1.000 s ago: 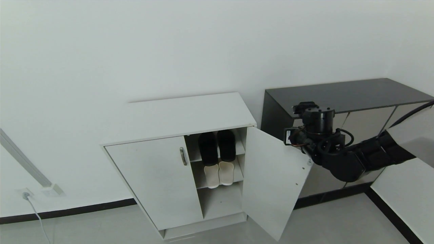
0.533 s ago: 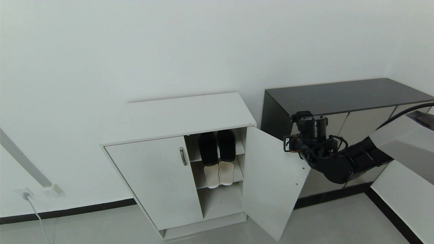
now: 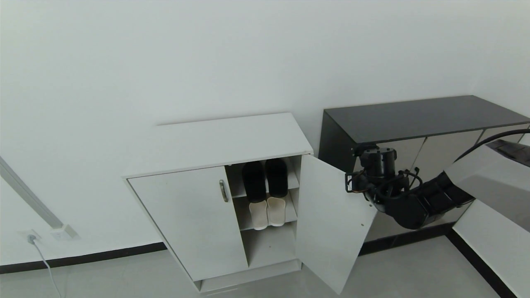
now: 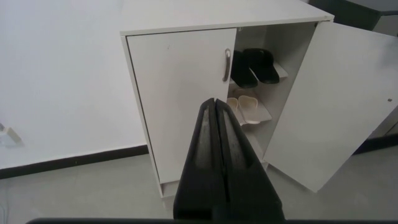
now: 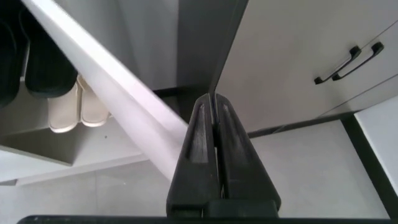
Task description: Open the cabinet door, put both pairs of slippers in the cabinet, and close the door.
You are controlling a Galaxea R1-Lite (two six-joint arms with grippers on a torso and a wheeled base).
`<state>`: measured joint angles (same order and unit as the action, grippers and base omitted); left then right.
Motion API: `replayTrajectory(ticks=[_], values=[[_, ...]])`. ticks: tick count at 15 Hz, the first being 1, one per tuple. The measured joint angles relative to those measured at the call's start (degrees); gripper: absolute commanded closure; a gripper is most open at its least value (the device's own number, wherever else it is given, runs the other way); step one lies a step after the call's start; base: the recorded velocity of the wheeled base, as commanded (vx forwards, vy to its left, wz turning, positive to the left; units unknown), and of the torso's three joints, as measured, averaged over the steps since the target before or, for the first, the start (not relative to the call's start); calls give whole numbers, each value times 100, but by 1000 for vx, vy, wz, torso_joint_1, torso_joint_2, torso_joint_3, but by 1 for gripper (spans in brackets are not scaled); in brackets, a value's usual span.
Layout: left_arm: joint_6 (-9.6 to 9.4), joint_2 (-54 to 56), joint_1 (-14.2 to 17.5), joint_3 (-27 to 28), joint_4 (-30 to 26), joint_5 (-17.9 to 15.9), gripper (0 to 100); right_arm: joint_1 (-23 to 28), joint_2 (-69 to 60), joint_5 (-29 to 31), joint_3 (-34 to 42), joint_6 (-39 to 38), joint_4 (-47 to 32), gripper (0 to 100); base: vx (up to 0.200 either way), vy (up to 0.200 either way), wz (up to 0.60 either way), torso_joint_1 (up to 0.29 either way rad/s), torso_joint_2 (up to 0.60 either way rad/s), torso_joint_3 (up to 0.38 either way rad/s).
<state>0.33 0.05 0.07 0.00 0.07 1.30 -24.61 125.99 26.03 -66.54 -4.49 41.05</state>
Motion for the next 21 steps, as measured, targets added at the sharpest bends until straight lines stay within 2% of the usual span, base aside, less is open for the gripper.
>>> replayTrajectory(ticks=[6, 12, 16, 21], values=[[-9, 0, 0, 0, 0, -9, 100, -391, -55, 20, 223, 0, 12, 100, 0, 0, 0, 0, 0, 0], [-9, 0, 0, 0, 0, -18, 100, -1268, -408, -27, 684, -187, 15, 100, 0, 0, 0, 0, 0, 0], [-9, 0, 0, 0, 0, -20, 100, -1747, -811, -521, 1045, -405, 1, 100, 0, 0, 0, 0, 0, 0], [-17, 0, 0, 0, 0, -41, 100, -1854, -1351, -1035, 1513, -87, -5, 100, 0, 0, 0, 0, 0, 0]])
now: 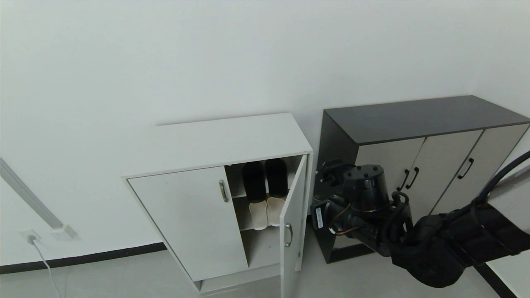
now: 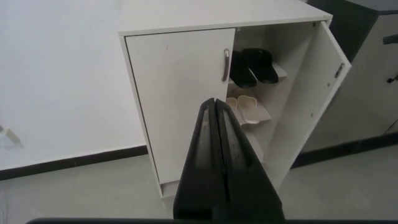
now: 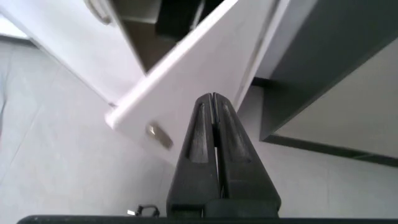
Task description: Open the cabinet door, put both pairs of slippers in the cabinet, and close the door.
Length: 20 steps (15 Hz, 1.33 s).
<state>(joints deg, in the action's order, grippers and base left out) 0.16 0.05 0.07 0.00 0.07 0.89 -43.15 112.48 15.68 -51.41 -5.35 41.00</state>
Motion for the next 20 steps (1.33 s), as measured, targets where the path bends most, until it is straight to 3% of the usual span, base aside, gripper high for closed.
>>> replayTrajectory(ticks=[2, 6, 14, 18, 20], values=[[0, 0, 0, 0, 0, -5, 100, -52, -162, -82, 168, 71, 2, 100, 0, 0, 0, 0, 0, 0], [-6, 0, 0, 0, -2, -7, 100, -119, -306, -296, 430, 57, 44, 100, 0, 0, 600, 0, 5, 0], [-5, 0, -2, 0, 0, 12, 100, -83, -416, -293, 583, 67, 217, 100, 0, 0, 0, 0, 0, 0], [-9, 0, 0, 0, 0, 11, 100, 68, -683, -224, 784, 49, -553, 100, 0, 0, 0, 0, 0, 0], [-9, 0, 0, 0, -2, 9, 100, 93, -848, -222, 1051, 38, -622, 100, 200, 0, 0, -2, 2, 2]])
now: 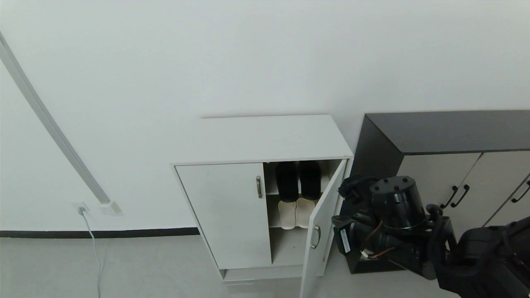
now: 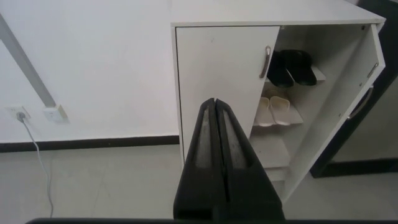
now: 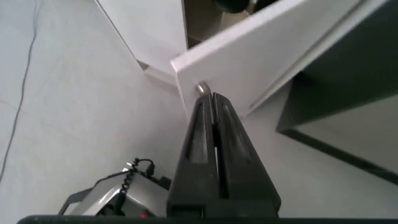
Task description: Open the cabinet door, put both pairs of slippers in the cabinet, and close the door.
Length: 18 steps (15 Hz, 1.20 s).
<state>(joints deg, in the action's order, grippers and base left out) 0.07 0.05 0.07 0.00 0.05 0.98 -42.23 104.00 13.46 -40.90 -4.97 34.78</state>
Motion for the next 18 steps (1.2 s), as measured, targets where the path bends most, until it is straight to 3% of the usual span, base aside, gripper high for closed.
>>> replayTrajectory(ticks=[3, 9, 18], values=[[0, 0, 0, 0, 0, -2, 100, 4, -179, -5, 427, -46, 59, 100, 200, 0, 0, -6, -1, 5], [4, 0, 0, 0, 2, 0, 100, 0, -127, -139, 1189, -90, 1057, 100, 0, 0, 0, 0, 0, 0], [0, 0, 0, 0, 2, 15, 100, 67, 926, -265, 976, -72, 1988, 100, 0, 0, 0, 0, 0, 0]])
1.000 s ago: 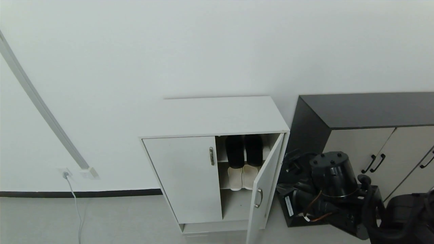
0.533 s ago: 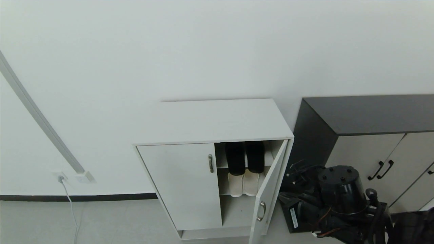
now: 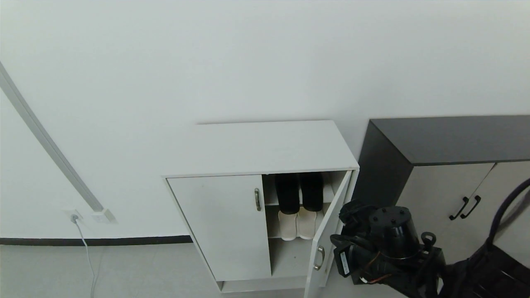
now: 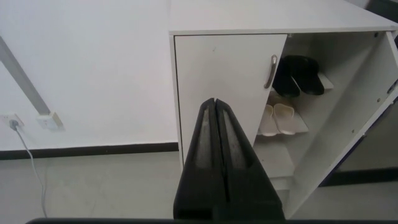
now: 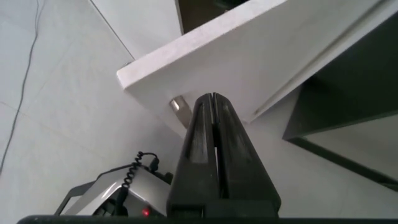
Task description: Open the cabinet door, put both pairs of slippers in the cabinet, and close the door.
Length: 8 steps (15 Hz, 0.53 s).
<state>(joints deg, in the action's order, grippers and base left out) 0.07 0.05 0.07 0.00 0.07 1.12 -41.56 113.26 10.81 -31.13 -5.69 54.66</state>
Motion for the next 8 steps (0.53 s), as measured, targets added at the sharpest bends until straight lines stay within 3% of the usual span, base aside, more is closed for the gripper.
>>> replayTrajectory(ticks=[8], values=[[15, 0, 0, 0, 0, 11, 100, 366, 1203, -162, -1359, -10, 66, 100, 0, 0, 0, 0, 0, 0]])
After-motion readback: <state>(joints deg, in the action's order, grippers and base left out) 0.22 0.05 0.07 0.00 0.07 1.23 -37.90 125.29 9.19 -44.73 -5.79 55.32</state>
